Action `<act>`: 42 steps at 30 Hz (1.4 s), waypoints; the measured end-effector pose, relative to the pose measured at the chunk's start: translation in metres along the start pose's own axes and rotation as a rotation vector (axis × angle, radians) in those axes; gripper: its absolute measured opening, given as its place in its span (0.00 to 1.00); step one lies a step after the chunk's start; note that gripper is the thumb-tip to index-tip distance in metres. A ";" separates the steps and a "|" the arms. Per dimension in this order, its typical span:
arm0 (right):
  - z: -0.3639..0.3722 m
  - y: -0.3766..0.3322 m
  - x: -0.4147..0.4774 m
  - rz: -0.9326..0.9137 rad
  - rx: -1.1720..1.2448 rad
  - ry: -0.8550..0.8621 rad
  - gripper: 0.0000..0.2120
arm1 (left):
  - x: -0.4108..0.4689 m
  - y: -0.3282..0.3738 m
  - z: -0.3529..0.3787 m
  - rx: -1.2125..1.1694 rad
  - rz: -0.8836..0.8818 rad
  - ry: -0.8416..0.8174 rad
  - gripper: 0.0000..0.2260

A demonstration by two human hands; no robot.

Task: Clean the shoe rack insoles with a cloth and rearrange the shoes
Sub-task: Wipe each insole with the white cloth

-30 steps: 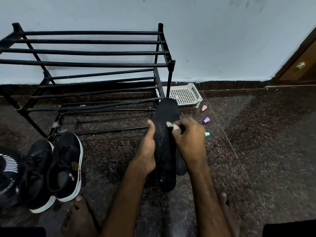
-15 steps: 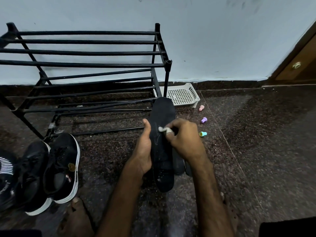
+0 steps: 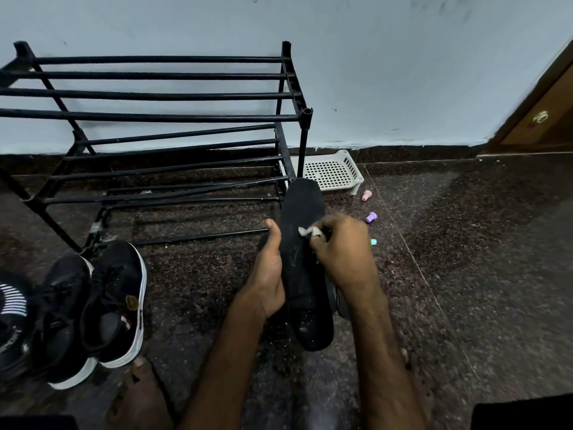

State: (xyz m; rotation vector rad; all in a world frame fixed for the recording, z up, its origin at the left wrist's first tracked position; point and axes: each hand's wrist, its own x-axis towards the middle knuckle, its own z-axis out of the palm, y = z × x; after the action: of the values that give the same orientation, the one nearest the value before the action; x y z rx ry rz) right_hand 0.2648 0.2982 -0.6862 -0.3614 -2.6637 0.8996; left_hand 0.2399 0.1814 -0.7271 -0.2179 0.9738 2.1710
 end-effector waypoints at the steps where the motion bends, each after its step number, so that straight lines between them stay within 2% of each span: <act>1: 0.002 -0.003 0.000 -0.022 0.005 0.062 0.07 | 0.000 0.000 0.002 0.006 0.002 0.002 0.35; 3: 0.005 -0.013 0.001 -0.079 0.067 0.046 0.08 | -0.002 0.001 0.002 -0.003 0.011 0.012 0.34; 6: 0.006 -0.017 -0.002 -0.111 0.135 -0.147 0.07 | -0.004 0.006 0.000 -0.025 0.023 -0.010 0.38; 7: 0.006 -0.015 -0.002 -0.093 0.116 -0.145 0.07 | -0.005 0.007 0.000 -0.025 0.024 -0.026 0.39; 10: 0.005 -0.010 -0.001 -0.005 0.028 0.085 0.08 | -0.005 0.004 0.005 0.050 0.022 -0.019 0.39; 12: 0.007 -0.014 0.000 -0.025 0.030 0.137 0.08 | -0.005 0.004 0.006 0.096 0.023 -0.002 0.39; 15: 0.006 -0.019 -0.002 -0.139 0.139 -0.085 0.08 | -0.006 0.012 0.001 0.075 0.028 0.018 0.43; 17: 0.003 -0.016 -0.005 -0.140 0.149 -0.200 0.09 | -0.006 0.016 -0.003 0.061 0.040 0.001 0.46; 18: 0.002 -0.012 -0.005 -0.117 0.137 -0.175 0.09 | -0.006 0.017 -0.003 0.076 0.049 -0.015 0.46; 21: 0.005 -0.009 -0.002 -0.032 0.053 0.080 0.09 | -0.006 0.011 -0.001 0.167 0.050 -0.025 0.44; 23: 0.008 -0.017 -0.001 -0.058 0.041 0.126 0.09 | -0.005 0.007 0.000 0.222 0.050 -0.008 0.42; 26: 0.008 -0.024 -0.004 -0.156 0.126 -0.104 0.09 | -0.004 0.008 -0.003 0.175 0.060 0.033 0.45; 28: 0.004 -0.016 -0.005 -0.128 0.114 -0.207 0.09 | -0.005 0.011 -0.006 0.119 0.062 0.033 0.45; 29: 0.003 -0.011 -0.004 -0.090 0.077 -0.172 0.09 | -0.004 0.012 -0.007 0.115 0.064 0.016 0.44; 32: 0.001 -0.004 0.000 0.024 -0.047 0.134 0.07 | -0.006 0.010 0.000 0.144 0.056 -0.001 0.40; 33: 0.002 -0.007 0.001 0.022 -0.046 0.181 0.07 | -0.006 0.008 0.001 0.149 0.048 -0.001 0.39; 34: 0.003 -0.011 0.002 -0.007 -0.024 0.156 0.08 | -0.006 0.007 0.003 0.143 0.036 -0.005 0.39; 37: 0.007 -0.015 0.000 -0.083 0.050 -0.131 0.08 | -0.006 0.010 0.001 0.093 0.022 0.002 0.40; 38: 0.007 -0.013 -0.001 -0.074 0.035 -0.166 0.08 | -0.007 0.011 0.001 0.090 0.026 0.002 0.40; 39: 0.007 -0.010 -0.001 -0.050 0.020 -0.126 0.08 | -0.006 0.011 0.000 0.105 0.031 0.010 0.39; 42: 0.005 -0.004 0.001 0.042 -0.035 0.152 0.08 | -0.006 0.007 0.002 0.162 0.022 0.030 0.37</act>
State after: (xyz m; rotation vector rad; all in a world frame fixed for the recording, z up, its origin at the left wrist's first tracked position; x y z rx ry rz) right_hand 0.2620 0.2928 -0.6871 -0.4763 -2.5433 0.8046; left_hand 0.2401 0.1763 -0.7195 -0.1640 1.1680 2.1011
